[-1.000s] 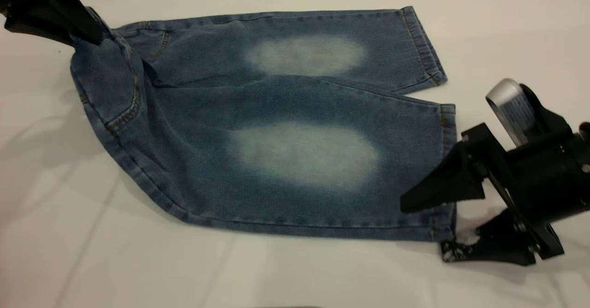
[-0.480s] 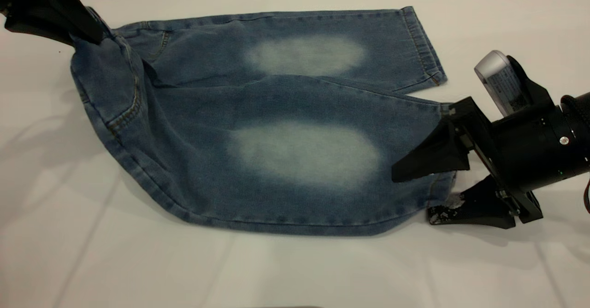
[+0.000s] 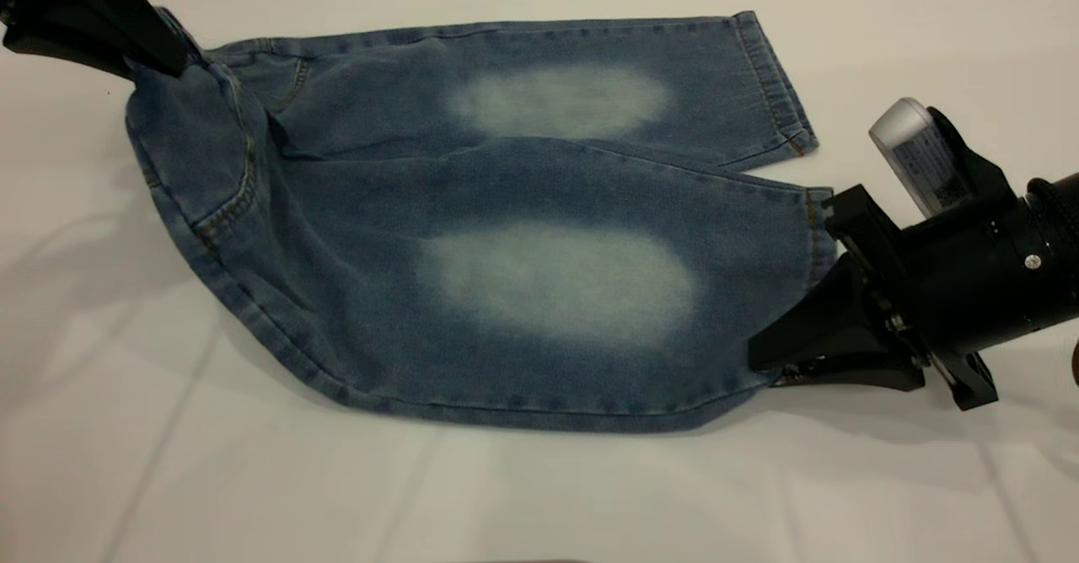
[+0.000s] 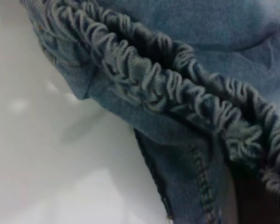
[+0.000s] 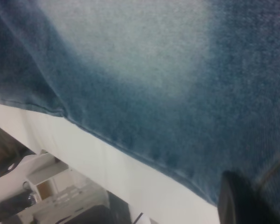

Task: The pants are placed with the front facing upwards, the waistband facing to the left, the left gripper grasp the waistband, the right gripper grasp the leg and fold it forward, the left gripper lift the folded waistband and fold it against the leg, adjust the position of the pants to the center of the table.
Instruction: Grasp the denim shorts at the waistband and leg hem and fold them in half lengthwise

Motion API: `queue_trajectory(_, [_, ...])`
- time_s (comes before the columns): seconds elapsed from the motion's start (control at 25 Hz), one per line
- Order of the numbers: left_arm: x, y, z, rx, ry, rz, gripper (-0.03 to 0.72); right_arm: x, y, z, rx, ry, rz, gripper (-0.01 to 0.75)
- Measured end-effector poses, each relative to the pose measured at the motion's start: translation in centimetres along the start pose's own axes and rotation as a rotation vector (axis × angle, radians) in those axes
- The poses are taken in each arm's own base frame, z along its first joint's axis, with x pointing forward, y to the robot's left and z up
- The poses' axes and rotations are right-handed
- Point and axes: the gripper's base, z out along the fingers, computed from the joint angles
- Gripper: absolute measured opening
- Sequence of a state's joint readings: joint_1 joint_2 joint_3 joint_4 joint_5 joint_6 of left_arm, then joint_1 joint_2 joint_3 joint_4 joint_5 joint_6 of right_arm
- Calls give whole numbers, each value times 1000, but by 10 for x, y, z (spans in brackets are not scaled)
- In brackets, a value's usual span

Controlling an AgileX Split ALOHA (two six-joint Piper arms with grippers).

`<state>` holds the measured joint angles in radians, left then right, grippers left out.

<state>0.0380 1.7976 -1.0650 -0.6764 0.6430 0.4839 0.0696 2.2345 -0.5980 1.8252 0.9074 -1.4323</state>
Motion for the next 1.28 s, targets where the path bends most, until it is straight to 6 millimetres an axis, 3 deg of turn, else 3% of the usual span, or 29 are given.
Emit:
queue_trajectory(0.24, [2, -5, -11, 4, 11, 36, 85, -2, 9, -5, -90, -1, -18, 27])
queue_trajectory(0.52, [10, -8, -20, 1, 73, 74, 85, -1, 19, -48, -194, -25, -45, 27])
queue_trajectory(0.8, [49, 1, -9, -9, 187, 8, 85, 36, 35, -80, -220, -62, -27, 27])
queue_trajectory(0.92, [62, 3, -5, -9, 236, -30, 85, 42, 49, -91, -236, -79, -12, 27])
queue_trajectory(1.04, [62, 3, -5, -8, 229, -43, 85, 35, 62, -100, -249, -118, 4, 27])
queue_trajectory(1.28, [49, 2, -4, -3, 87, -178, 85, -14, 82, -111, -237, -213, 64, 27])
